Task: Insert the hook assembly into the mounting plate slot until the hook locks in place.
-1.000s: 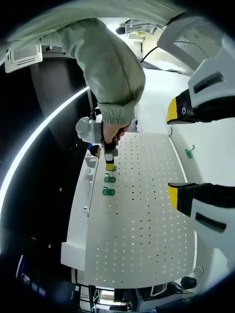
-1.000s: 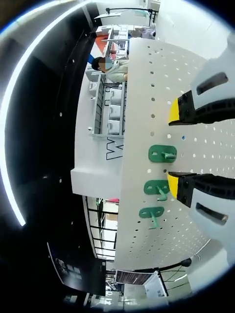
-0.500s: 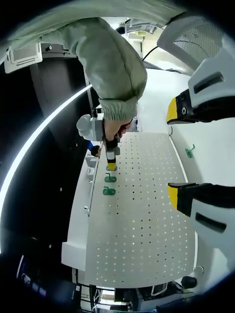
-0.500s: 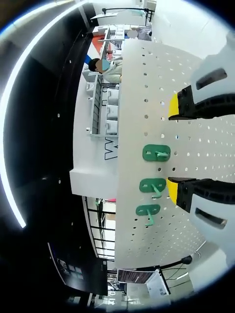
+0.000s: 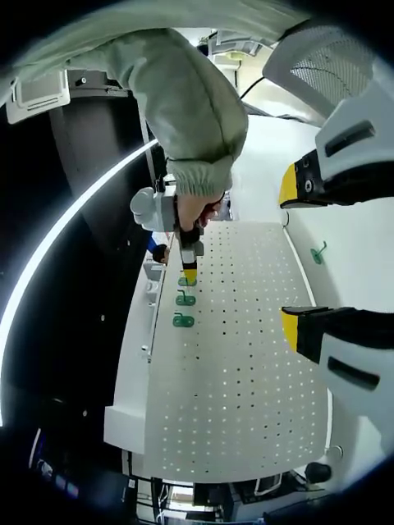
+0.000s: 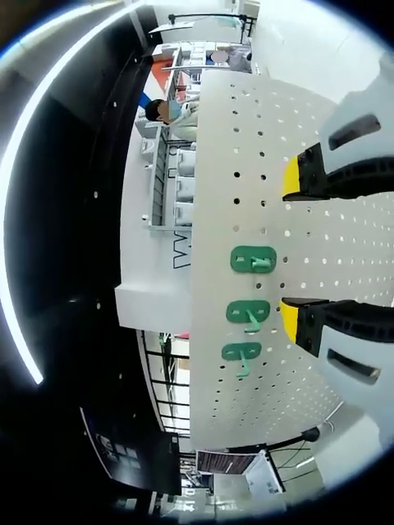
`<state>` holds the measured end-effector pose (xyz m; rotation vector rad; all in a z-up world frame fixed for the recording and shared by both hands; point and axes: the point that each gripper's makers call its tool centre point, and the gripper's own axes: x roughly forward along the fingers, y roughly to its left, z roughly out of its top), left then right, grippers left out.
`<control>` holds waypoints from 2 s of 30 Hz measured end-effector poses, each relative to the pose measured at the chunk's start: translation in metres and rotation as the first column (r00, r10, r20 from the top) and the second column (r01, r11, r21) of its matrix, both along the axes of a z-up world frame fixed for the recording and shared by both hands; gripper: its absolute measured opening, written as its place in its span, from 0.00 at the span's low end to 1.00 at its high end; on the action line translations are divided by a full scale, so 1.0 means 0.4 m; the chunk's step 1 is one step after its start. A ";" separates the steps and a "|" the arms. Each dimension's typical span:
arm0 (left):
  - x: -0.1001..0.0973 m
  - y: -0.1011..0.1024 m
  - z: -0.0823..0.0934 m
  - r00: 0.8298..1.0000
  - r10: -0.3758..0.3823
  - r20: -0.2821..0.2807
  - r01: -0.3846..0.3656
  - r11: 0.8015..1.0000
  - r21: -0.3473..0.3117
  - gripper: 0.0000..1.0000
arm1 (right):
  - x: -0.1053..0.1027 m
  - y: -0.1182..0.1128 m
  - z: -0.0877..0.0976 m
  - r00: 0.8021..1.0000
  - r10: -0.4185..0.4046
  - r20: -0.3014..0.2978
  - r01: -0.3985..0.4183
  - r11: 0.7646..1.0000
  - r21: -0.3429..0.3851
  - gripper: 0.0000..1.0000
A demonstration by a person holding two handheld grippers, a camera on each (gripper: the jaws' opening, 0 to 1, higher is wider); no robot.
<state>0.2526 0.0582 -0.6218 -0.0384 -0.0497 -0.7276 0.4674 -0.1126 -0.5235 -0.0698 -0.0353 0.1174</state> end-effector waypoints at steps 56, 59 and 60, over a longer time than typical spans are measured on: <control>-0.006 -0.010 -0.006 1.000 -0.015 0.000 0.015 1.000 0.023 0.49 | -0.287 -0.021 -0.124 0.992 0.099 -0.072 -0.099 0.995 -0.003 0.44; -0.007 -0.011 -0.007 1.000 -0.017 0.000 0.017 1.000 0.024 0.49 | -0.303 -0.027 -0.121 0.993 0.099 -0.069 -0.099 0.995 0.001 0.44; -0.007 -0.011 -0.008 1.000 -0.018 0.000 0.018 0.999 0.026 0.49 | -0.306 -0.029 -0.120 0.993 0.099 -0.068 -0.099 0.995 0.005 0.44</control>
